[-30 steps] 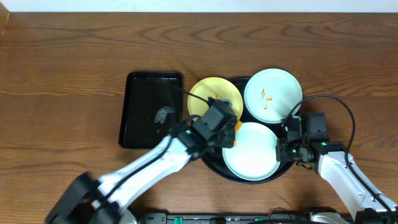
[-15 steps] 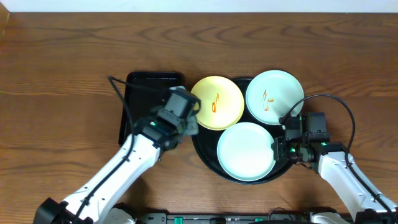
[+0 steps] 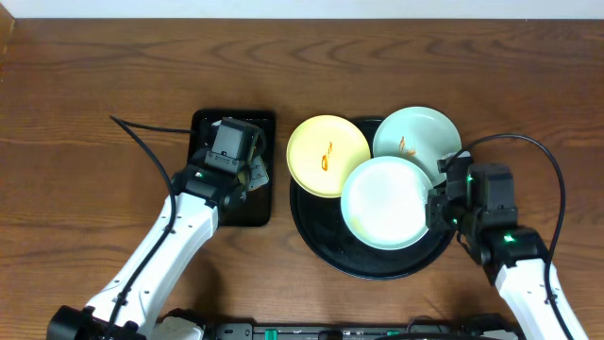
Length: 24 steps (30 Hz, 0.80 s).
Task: Clean dirty plates on tray and stack at the side
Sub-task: 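Lift the front blue plate with the right gripper and place it right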
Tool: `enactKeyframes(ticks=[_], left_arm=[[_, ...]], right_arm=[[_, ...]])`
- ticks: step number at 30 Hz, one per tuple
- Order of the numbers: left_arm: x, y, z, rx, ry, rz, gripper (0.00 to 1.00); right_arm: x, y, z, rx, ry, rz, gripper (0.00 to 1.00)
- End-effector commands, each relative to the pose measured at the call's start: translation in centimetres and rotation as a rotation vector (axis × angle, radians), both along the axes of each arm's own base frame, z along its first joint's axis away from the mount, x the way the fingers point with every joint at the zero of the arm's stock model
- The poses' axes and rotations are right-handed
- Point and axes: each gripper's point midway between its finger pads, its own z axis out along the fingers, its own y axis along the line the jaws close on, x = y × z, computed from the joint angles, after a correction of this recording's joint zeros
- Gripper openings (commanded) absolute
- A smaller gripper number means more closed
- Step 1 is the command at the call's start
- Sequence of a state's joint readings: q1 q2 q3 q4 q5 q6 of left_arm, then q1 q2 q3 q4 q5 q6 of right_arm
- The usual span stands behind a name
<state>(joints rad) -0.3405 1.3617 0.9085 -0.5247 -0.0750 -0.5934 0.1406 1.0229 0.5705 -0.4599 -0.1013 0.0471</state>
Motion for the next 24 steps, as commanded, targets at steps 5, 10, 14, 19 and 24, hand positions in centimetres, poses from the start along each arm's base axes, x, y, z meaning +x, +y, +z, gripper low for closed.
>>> enactKeyframes(ticks=[5, 10, 14, 19, 24], left_arm=[[-0.1, 0.4, -0.2, 0.023, -0.002, -0.004, 0.07], [-0.1, 0.5, -0.2, 0.023, -0.001, -0.004, 0.08], [-0.1, 0.4, -0.2, 0.023, -0.001, -0.004, 0.07], [-0.1, 0.4, -0.2, 0.023, -0.001, -0.004, 0.07], [-0.1, 0.4, -0.2, 0.023, -0.001, -0.004, 0.08]], right_arm=[[1.3, -1.9, 3.5, -0.321, -0.181, -0.095, 0.01], [1.3, -0.9, 5.3, -0.473, -0.280, -0.082, 0.01], [1.5, 0.4, 7.1, -0.573, -0.375, -0.042, 0.01], [1.5, 1.2, 9.7, -0.706, -0.482, -0.033, 0.01], [1.7, 2.2, 11.1, -0.755, -0.541, -0.001, 0.01]])
